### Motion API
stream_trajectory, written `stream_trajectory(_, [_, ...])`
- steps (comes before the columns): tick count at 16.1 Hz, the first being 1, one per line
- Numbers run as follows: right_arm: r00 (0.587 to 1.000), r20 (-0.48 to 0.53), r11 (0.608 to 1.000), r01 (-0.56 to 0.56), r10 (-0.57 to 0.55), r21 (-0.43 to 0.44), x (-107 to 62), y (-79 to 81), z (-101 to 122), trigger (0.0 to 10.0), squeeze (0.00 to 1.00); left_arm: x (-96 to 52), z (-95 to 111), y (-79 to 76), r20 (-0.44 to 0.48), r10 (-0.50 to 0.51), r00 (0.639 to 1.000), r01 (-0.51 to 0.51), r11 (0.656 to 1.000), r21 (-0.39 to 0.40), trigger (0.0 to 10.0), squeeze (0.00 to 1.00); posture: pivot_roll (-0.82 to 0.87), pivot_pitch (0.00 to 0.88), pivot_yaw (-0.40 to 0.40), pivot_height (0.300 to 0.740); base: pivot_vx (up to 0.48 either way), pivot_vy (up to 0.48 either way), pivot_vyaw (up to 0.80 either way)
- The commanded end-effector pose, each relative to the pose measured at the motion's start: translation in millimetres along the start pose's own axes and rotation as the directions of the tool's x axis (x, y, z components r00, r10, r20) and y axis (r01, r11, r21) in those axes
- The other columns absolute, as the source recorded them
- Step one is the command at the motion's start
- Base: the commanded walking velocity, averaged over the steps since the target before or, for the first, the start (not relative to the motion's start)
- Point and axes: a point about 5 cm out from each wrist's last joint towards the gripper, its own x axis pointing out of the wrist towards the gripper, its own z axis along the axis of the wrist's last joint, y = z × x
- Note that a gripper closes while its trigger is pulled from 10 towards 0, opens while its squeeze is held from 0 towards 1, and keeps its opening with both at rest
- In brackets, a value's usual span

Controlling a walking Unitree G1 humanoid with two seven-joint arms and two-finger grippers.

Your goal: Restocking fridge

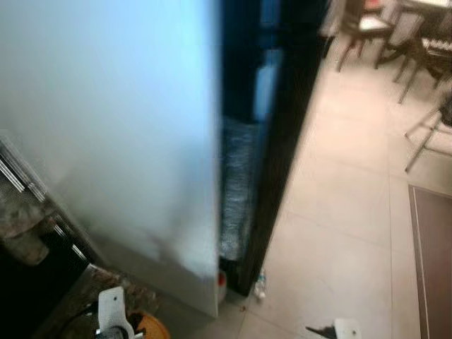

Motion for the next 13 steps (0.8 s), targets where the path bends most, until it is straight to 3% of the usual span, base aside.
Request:
stream_trajectory(1, [1.000, 0.005, 1.000, 0.002, -0.002, 0.016, 0.3, 1.8, 0.0, 10.0, 0.00, -0.6, -2.0, 4.6, -0.014, 0.012, 1.000, -0.012, 1.000, 0.011, 10.0, 0.00, -0.04, 0.000, 0.019, 0.740, 0.000, 0.337, -0.80])
stream_trajectory(5, [1.000, 0.010, 1.000, 0.004, -0.004, 0.017, 0.2, 1.7, 0.0, 10.0, 0.00, -0.8, -2.2, 4.9, -0.011, 0.013, 1.000, -0.012, 1.000, 0.017, 10.0, 0.00, -0.04, 0.000, 0.020, 0.740, 0.000, 0.000, -0.72])
stream_trajectory(9, [1.000, 0.022, 1.000, 0.013, -0.014, 0.023, 0.0, 1.3, 0.4, 10.0, 0.00, -0.9, -3.0, 5.3, -0.013, 0.012, 1.000, -0.012, 1.000, 0.023, 10.0, 0.00, -0.04, 0.000, 0.021, 0.740, 0.000, 0.063, 0.00])
stream_trajectory(13, [0.994, 0.074, 0.994, 0.071, -0.077, 0.083, -0.9, -2.1, 2.5, 10.0, 0.00, -1.1, -3.3, 5.6, -0.012, 0.011, 1.000, -0.011, 0.999, 0.033, 10.0, 0.00, -0.05, 0.000, 0.021, 0.740, 0.000, 0.000, 0.00])
